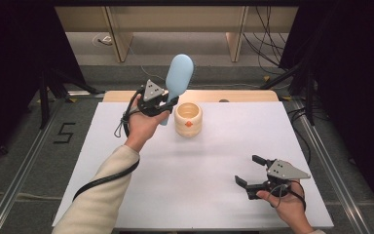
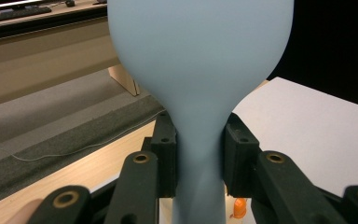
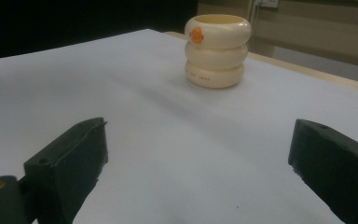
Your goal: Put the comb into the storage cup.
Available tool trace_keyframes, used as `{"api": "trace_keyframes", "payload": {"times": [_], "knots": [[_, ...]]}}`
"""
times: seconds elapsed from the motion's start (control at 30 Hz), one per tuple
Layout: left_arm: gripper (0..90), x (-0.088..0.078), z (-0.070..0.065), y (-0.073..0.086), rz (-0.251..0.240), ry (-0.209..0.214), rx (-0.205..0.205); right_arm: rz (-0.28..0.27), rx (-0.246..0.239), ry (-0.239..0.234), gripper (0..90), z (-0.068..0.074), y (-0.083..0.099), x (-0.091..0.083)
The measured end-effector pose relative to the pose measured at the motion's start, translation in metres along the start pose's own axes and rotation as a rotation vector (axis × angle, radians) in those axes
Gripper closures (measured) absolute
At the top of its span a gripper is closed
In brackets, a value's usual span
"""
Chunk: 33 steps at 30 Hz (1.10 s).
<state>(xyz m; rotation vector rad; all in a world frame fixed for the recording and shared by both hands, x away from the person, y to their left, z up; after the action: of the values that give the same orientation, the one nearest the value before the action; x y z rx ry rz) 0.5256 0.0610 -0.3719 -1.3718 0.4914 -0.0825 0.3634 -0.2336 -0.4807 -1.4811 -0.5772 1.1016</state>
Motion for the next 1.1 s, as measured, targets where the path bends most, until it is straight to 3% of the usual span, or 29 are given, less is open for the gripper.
{"api": "trace_keyframes", "payload": {"times": [1.1], "knots": [[69.5, 0.02, -0.007, -0.007, -0.023, 0.017, -0.019, -0.001, 0.001, 0.0, 5.5, 0.0, 0.0, 0.0]]}}
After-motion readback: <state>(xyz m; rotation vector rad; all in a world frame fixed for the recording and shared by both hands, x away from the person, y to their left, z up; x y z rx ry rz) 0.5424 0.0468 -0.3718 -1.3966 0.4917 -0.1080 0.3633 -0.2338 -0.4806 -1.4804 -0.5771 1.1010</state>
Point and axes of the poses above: each handheld gripper's, and its own axes: x roughly forward along the jaws, y roughly out of its underside, z roughly to its left, the point moved 6 cm from there along x, roughly forward along the jaws, and after that the axes turned 15 degrees about -y, right-handed, at the moved point
